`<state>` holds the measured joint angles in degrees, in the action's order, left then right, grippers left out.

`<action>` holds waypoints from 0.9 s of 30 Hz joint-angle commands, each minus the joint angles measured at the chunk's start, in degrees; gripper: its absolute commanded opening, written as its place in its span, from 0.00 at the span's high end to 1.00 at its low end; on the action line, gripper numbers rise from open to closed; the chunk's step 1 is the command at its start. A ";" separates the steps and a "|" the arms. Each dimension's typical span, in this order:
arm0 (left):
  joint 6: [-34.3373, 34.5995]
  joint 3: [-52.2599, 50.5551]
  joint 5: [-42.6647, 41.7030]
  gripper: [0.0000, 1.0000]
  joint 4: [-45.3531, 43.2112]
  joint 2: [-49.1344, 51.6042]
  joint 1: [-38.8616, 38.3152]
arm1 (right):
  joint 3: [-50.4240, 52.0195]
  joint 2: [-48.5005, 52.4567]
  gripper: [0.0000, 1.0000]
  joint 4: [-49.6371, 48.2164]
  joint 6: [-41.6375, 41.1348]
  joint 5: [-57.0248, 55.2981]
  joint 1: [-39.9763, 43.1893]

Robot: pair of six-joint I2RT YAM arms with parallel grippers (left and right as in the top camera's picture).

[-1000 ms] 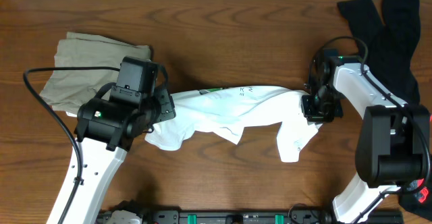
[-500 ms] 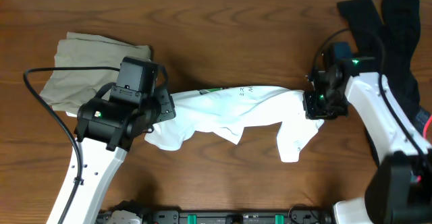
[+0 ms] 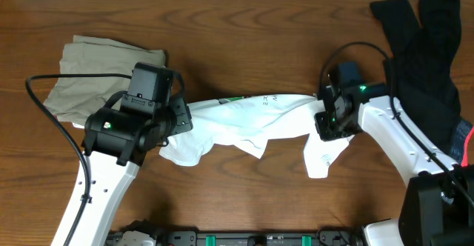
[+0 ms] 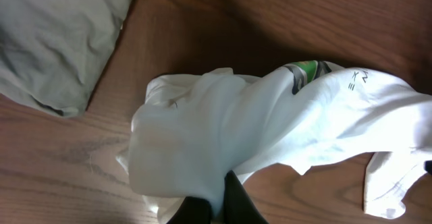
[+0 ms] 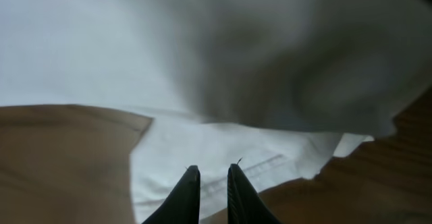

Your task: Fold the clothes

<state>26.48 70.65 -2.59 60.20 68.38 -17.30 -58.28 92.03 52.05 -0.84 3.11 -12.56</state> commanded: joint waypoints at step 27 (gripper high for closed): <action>-1.20 0.83 0.70 0.94 0.22 0.09 0.31 | 8.26 0.24 0.81 -15.67 -2.56 -10.62 0.24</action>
<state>26.48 70.65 -2.59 60.23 68.38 -17.30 -50.46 92.16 36.56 -2.57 -6.28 -12.56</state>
